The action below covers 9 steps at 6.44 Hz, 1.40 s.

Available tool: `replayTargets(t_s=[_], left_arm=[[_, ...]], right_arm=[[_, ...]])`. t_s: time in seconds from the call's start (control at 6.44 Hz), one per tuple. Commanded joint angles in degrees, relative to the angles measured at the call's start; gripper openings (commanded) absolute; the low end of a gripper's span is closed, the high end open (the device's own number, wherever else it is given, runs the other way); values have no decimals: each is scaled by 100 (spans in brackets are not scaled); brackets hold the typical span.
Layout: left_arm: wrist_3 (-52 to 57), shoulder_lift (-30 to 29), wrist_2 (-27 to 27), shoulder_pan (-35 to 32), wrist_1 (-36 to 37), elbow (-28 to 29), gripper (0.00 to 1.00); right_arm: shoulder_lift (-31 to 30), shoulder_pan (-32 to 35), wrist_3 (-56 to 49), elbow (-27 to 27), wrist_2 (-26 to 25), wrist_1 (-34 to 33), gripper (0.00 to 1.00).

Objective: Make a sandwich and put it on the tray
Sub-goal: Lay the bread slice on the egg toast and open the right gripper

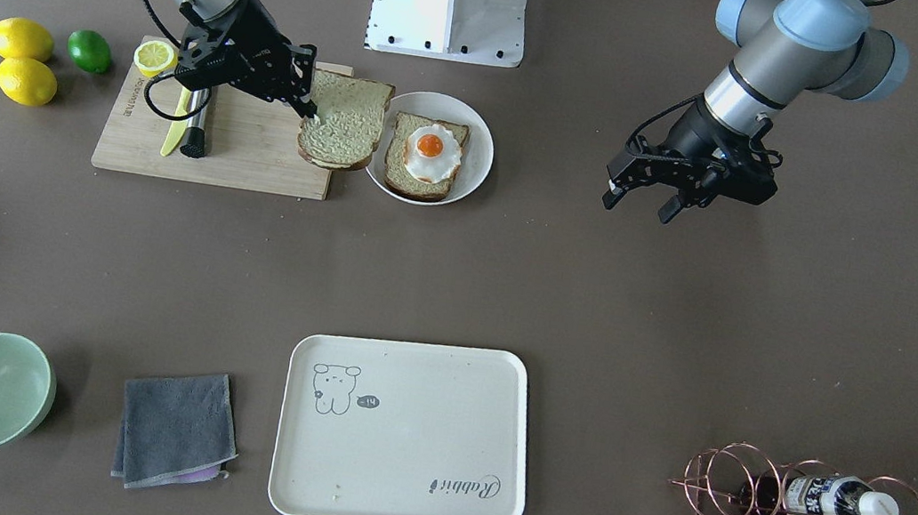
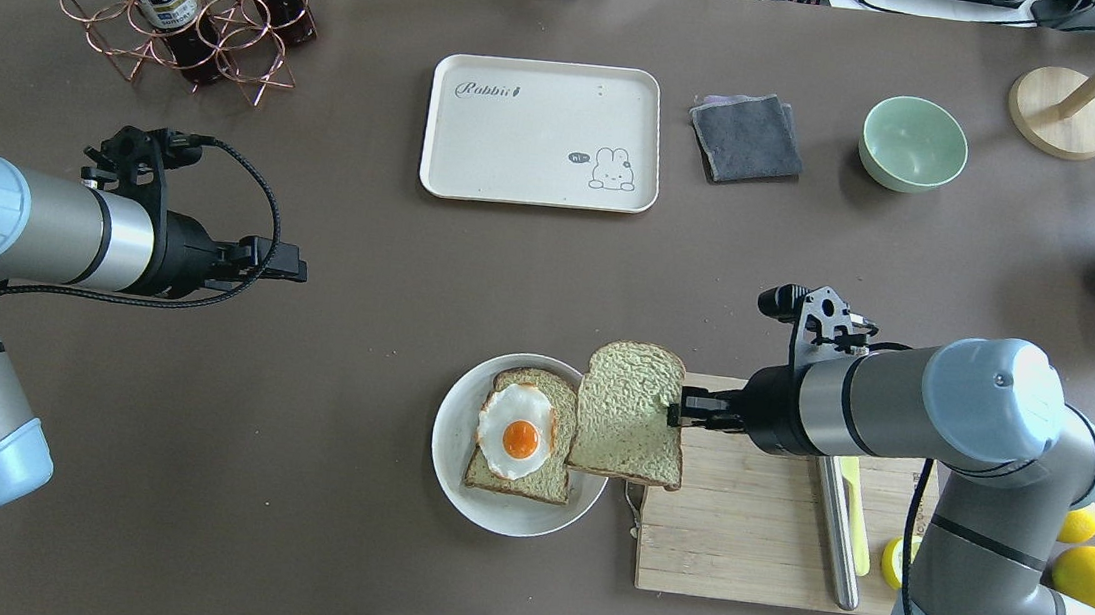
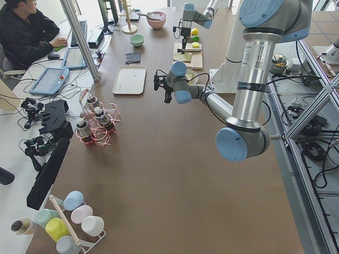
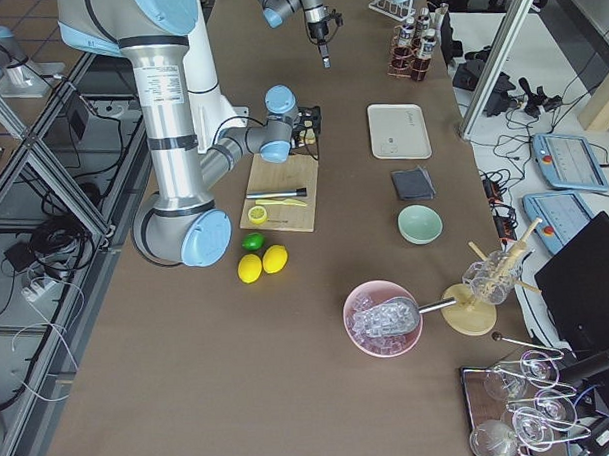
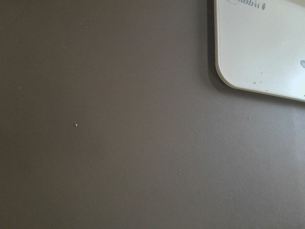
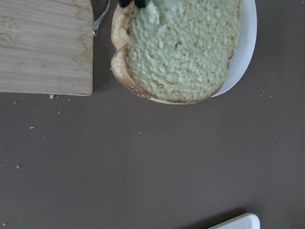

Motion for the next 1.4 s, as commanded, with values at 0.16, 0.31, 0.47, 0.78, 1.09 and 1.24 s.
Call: replayTargets(t_s=[0.16,0.31,0.47,0.78,1.09,1.24], left_arm=[[-3,11,0,7,-2,1,97],[-3,11,0,7,-2,1,97],[-3,2,0,42,-2,18,97],[6,2,0,42,-11,18,97],[6,-16,0,42,-11,27,97],[6,-42,0,85,-11,36,97]], right_arm=[[418,-466,81,-273,-511,-20,0],[688,-598,90,-465,-737,-46,0],[830,-617,91,-684,-783,-46,0],[841,-626,82,-783,-784,-38,0],[876,-599,134,-783,-862,-64,98],[876,-521,282,-731,-863,-81,99]])
